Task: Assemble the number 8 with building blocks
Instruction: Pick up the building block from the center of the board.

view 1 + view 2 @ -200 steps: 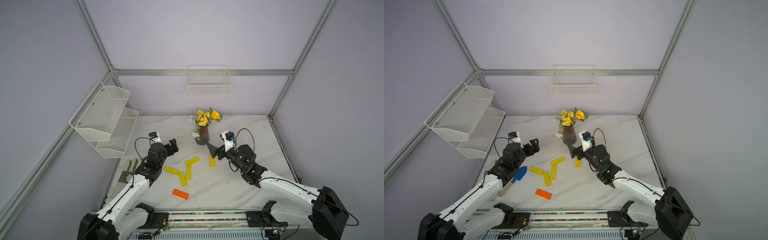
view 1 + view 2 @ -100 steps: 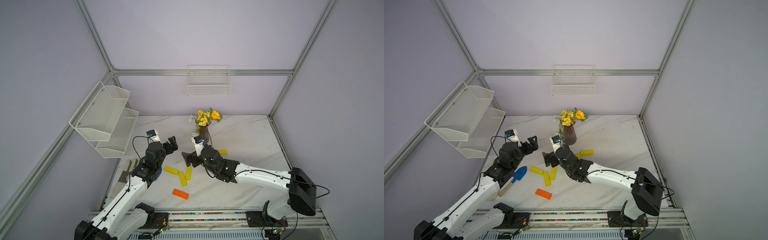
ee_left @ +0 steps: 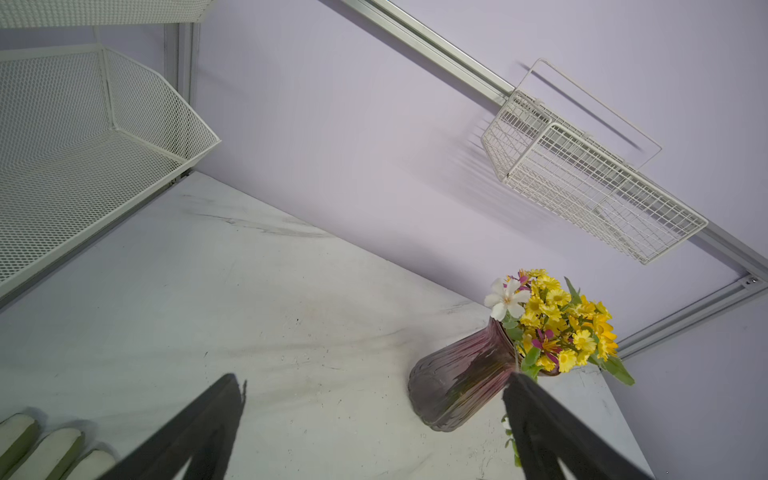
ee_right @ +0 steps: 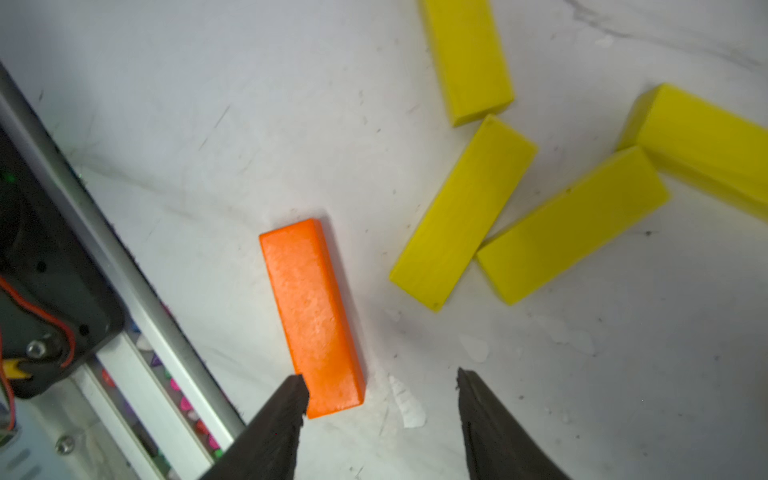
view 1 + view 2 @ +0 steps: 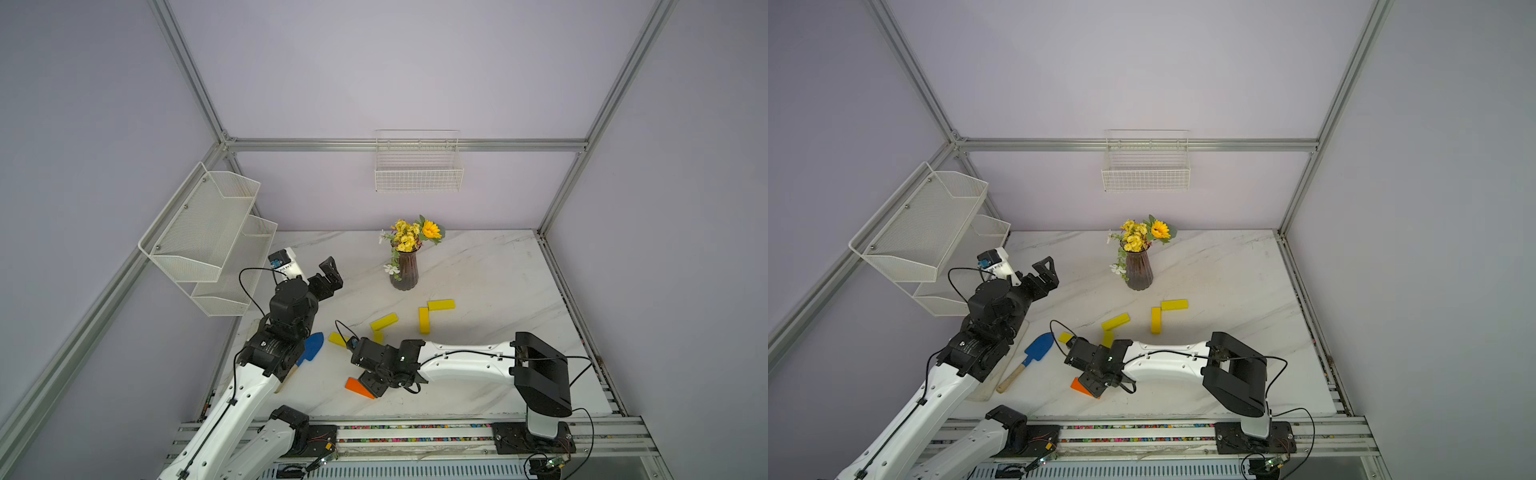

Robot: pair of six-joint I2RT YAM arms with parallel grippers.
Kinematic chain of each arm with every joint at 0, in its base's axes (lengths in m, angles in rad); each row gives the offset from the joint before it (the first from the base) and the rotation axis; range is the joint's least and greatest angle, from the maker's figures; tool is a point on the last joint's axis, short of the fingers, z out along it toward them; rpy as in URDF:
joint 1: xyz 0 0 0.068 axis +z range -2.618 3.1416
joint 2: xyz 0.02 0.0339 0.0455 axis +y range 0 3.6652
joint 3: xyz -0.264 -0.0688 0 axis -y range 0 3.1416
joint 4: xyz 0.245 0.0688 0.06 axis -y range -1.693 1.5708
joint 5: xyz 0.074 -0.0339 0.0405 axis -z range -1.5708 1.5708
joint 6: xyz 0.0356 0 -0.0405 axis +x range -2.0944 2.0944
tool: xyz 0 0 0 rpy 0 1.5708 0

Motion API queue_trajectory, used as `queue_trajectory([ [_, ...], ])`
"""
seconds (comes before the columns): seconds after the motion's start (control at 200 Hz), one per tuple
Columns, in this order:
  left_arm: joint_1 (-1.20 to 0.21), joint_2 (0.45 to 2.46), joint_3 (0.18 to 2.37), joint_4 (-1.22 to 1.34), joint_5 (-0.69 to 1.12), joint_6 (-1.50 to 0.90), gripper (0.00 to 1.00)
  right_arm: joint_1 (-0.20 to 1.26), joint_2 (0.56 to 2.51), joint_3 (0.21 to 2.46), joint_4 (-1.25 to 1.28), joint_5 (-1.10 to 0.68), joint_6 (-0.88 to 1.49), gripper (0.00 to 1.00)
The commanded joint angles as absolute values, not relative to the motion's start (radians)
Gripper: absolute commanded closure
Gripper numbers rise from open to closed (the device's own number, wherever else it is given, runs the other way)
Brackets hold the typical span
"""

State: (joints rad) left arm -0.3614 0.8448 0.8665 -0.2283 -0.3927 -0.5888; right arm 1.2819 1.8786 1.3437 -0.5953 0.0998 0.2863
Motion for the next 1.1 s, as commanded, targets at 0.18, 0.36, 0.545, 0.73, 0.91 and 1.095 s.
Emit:
queue_trajectory([
  [0.18,-0.367,0.804,0.833,-0.235,-0.384,-0.606,0.0,1.313,1.917,1.37,-0.617,0.018,0.282,0.42],
  [0.36,-0.366,0.794,0.813,-0.225,-0.379,-0.607,0.0,1.312,1.988,1.418,-0.609,0.03,0.259,0.42],
  [0.545,-0.366,0.803,0.809,-0.218,-0.377,-0.605,0.0,1.313,2.038,1.48,-0.618,0.049,0.209,0.41],
  [0.73,-0.367,0.809,0.797,-0.2,-0.376,-0.604,0.0,1.313,2.074,1.517,-0.645,0.059,0.146,0.4],
  [0.91,-0.367,0.811,0.788,-0.191,-0.376,-0.604,0.0,1.311,2.105,1.527,-0.691,0.057,0.083,0.4],
  [1.095,-0.367,0.806,0.78,-0.183,-0.376,-0.604,0.0,1.31,2.117,1.526,-0.696,0.043,0.047,0.41],
])
